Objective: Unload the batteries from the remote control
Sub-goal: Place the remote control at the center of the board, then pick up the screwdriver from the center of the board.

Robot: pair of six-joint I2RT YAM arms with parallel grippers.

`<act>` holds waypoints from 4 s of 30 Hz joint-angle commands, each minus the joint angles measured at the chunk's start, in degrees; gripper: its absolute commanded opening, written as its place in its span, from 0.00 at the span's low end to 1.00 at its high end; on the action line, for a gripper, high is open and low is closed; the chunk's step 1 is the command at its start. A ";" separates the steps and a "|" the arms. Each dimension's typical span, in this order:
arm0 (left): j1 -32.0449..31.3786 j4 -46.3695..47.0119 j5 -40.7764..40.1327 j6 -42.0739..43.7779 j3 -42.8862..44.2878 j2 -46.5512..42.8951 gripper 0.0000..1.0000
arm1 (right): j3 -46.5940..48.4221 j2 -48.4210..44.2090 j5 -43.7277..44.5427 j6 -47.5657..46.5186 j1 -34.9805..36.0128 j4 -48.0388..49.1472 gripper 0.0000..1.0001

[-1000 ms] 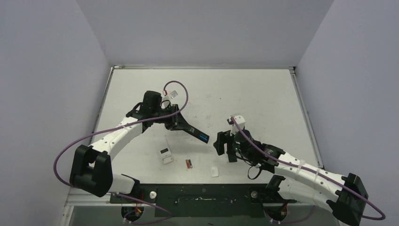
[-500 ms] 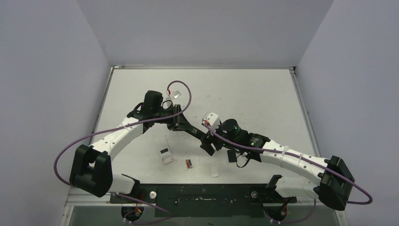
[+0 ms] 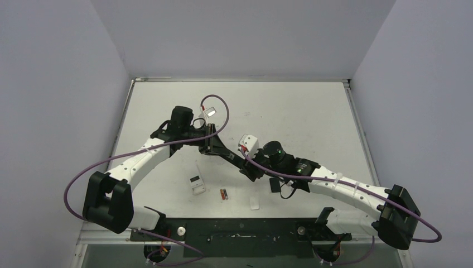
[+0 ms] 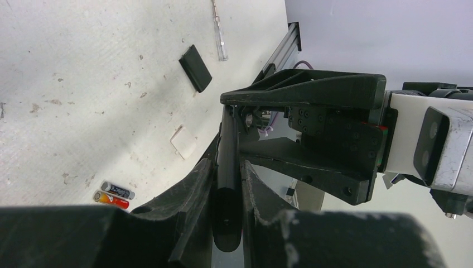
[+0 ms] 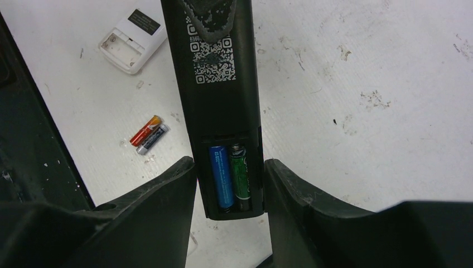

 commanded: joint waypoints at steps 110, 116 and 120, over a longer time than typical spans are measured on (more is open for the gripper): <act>13.92 -2.29 -19.06 -4.77 -8.49 -7.55 0.59 | -6.98 -7.63 35.11 68.79 -14.83 -33.33 0.80; 13.89 -2.96 -19.00 -4.45 -9.19 -7.58 0.59 | -8.53 -5.32 34.47 69.15 -14.91 -34.03 0.73; 13.93 -2.70 -18.87 -4.54 -9.22 -7.48 0.59 | -9.56 -2.02 32.91 68.03 -14.91 -33.29 0.63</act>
